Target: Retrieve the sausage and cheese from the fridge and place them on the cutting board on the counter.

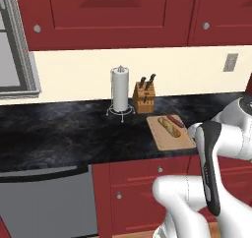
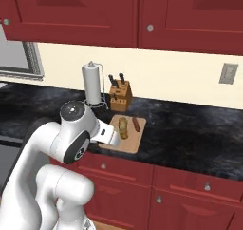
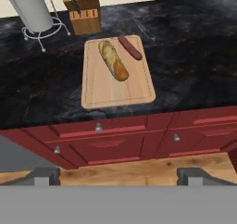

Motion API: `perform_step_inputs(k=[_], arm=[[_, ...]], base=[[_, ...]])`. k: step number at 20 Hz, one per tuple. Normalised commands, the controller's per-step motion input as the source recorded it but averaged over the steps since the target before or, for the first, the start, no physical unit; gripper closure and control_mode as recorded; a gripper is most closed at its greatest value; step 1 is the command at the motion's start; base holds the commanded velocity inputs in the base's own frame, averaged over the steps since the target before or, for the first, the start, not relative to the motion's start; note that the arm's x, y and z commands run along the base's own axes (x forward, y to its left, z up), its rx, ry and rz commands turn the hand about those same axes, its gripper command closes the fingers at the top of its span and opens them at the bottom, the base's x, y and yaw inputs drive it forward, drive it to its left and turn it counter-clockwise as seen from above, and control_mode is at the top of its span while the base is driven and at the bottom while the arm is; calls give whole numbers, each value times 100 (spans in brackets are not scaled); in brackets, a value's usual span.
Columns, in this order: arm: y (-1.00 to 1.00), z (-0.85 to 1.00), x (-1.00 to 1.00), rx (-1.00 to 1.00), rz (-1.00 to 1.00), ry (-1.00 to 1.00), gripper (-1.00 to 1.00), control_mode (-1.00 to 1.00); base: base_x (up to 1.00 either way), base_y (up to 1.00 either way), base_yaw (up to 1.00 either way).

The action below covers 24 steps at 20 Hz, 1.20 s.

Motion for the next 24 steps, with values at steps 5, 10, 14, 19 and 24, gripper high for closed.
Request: perform_step_inputs(k=[5,10,14,19,24], arm=[[0,0,0,0,0,0,-100,100],[0,0,0,0,0,0,-100,100],[0,0,0,0,0,0,-100,100],[0,0,0,0,0,0,-100,100],[0,0,0,0,0,0,-100,100]], base=[[-37,21,-58],[-21,18,-74],[-25,14,-75],[-25,15,-77],[-22,10,-80]])
